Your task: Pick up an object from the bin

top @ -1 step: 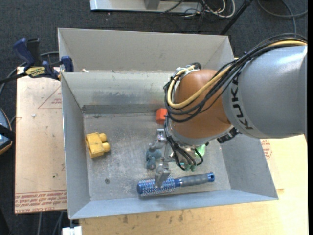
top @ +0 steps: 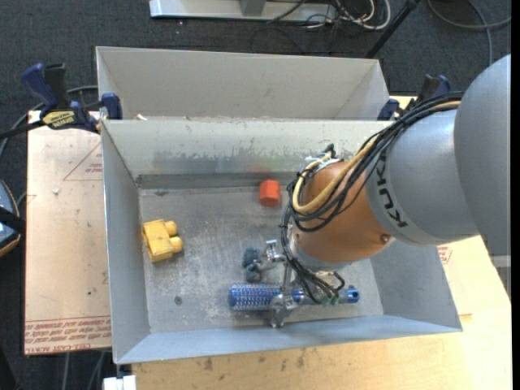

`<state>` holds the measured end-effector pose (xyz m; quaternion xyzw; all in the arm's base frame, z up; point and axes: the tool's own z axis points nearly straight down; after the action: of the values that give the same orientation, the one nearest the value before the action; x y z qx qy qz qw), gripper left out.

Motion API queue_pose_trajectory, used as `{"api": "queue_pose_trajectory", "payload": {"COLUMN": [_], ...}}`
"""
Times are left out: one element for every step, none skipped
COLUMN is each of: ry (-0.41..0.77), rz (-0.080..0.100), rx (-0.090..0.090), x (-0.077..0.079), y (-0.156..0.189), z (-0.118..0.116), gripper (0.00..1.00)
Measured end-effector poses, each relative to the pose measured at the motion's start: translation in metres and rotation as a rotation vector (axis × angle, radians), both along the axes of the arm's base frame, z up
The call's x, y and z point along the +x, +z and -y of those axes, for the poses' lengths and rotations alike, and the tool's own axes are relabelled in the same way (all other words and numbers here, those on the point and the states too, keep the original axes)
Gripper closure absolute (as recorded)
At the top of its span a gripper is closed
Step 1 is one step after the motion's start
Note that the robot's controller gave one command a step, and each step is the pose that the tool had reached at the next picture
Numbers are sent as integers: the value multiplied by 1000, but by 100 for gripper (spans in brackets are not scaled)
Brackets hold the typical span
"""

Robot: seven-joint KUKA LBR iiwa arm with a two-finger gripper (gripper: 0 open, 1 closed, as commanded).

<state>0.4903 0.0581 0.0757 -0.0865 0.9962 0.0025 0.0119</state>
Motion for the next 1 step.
{"api": "queue_pose_trajectory", "payload": {"ry": [247], "rz": [-18], "rx": [-9], "x": [4], "y": [25], "z": [15], "gripper": [0]}}
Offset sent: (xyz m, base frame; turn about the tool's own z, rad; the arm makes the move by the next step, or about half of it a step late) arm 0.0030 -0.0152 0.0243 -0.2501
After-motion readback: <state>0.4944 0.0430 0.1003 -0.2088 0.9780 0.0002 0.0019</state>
